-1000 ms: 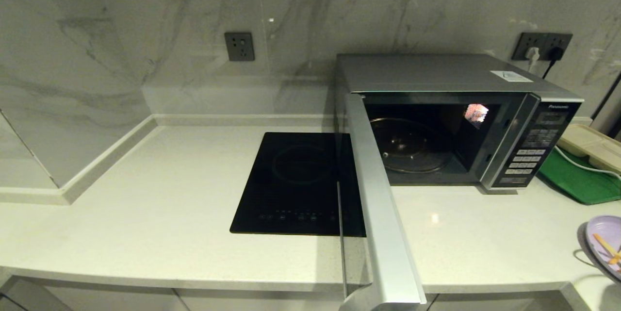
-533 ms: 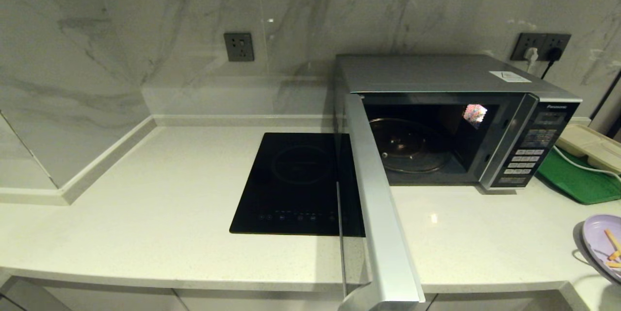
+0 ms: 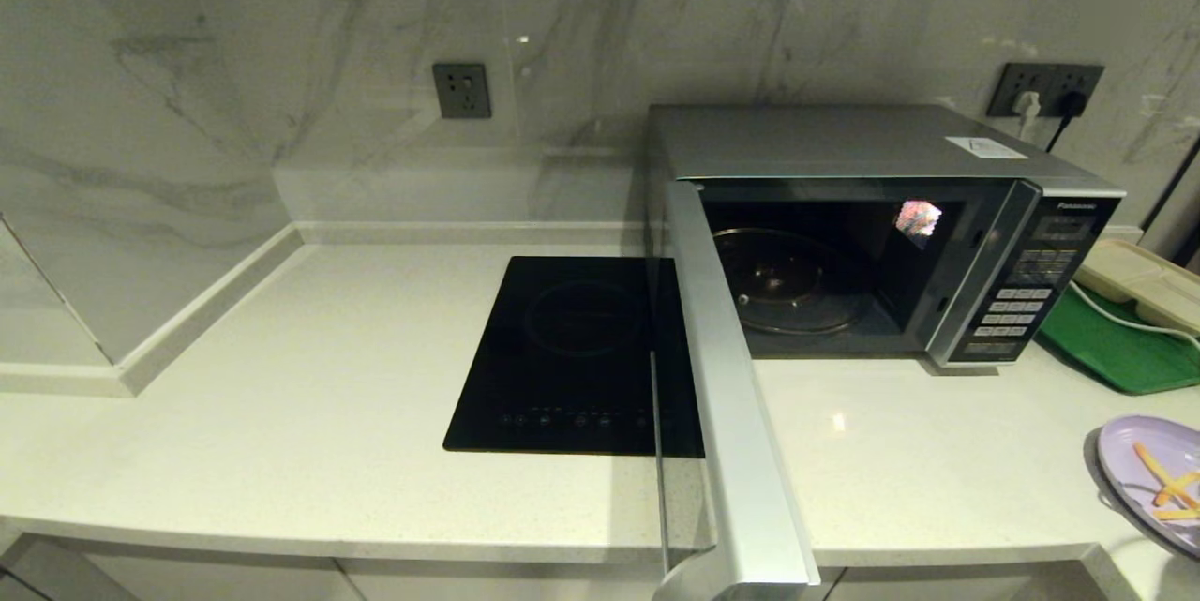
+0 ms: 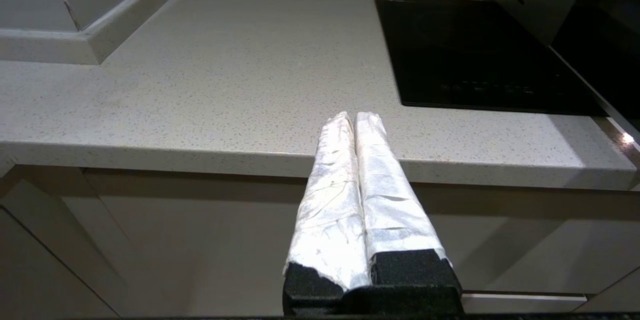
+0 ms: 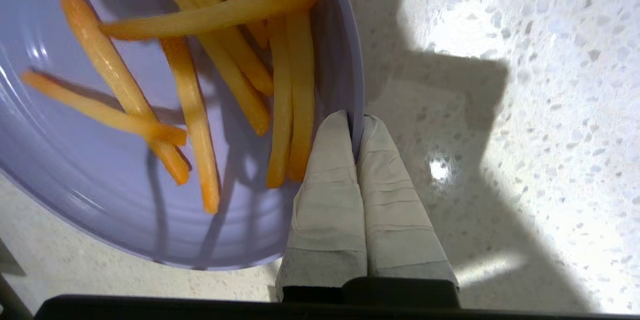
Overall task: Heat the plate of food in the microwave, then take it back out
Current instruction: Put the plate in the microwave oven
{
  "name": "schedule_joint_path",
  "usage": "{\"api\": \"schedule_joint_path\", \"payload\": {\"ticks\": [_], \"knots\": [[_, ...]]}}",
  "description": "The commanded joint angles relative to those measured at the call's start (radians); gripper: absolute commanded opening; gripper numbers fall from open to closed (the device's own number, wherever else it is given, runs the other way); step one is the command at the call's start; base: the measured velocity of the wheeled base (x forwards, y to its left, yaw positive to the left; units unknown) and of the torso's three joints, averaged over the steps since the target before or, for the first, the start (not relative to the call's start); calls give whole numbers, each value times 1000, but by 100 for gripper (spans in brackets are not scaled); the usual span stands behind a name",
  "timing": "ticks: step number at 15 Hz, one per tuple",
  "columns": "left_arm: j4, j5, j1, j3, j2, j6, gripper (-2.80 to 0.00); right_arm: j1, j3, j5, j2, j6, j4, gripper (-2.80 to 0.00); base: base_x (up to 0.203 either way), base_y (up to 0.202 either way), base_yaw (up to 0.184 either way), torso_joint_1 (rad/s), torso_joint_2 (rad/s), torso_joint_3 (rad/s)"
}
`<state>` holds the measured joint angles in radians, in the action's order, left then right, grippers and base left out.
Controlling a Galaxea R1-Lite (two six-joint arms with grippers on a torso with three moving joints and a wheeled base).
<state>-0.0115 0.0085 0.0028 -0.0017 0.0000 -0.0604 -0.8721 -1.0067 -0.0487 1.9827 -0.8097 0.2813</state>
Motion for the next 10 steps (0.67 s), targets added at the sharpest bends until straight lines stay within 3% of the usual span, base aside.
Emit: {"api": "schedule_joint_path", "payload": {"ticks": [1, 5, 10], "knots": [[-1, 1, 0, 0, 0, -1, -280, 1, 11, -19, -45, 18, -5, -280, 0, 0, 0, 0, 0, 0], [-1, 1, 0, 0, 0, -1, -280, 19, 67, -79, -109, 106, -3, -280, 0, 0, 0, 0, 0, 0], [-1, 1, 0, 0, 0, -1, -280, 90, 125, -110, -161, 126, -1, -280, 0, 0, 0, 0, 0, 0]]}}
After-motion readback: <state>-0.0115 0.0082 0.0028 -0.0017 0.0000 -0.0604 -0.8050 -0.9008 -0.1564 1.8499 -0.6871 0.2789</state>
